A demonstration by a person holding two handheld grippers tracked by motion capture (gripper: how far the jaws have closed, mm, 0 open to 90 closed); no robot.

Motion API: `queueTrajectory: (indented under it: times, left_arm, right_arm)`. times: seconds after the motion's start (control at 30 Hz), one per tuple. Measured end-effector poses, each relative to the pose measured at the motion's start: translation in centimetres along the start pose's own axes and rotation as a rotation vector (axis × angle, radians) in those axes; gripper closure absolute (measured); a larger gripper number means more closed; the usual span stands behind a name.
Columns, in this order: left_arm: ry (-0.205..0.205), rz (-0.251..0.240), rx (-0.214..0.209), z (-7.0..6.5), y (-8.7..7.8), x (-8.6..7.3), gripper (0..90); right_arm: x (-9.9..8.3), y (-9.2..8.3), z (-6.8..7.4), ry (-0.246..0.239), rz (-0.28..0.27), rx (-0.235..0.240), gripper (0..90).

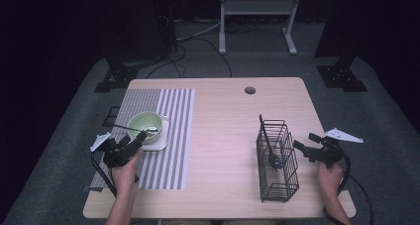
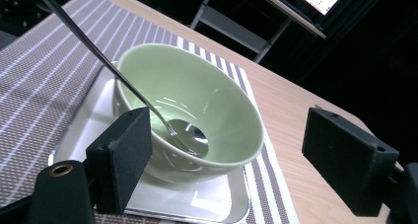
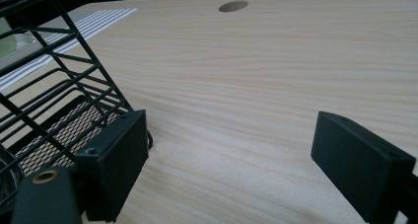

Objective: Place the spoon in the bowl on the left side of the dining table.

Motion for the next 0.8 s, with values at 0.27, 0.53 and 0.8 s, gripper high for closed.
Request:
queueTrajectory:
  times: [0.27,0.53,0.8]
  left_arm:
    - [0.020,0.009,-0.017,-0.9,0.2,-0.2,18.4]
    - [0.039,0.013,-0.029,-1.6,0.3,-0.4,18.4]
    - [0.059,0.022,-0.036,-2.1,0.5,-0.7,18.3]
  right_arm:
    - [0.0,0.0,0.0,0.000,0.000,0.000,13.1]
    - [0.0,0.0,0.0,-0.001,0.000,0.000,13.1]
    - [0.0,0.0,0.0,-0.001,0.000,0.000,13.1]
Point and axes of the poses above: each handheld gripper's, and its own axes: y roughly forward along the jaws, x roughly out of its top, z roughly to its left, the point moved 4 cm from there along y, roughly forward along the jaws, and after that the axes turned 14 degrees about y, right-handed, at the moved point
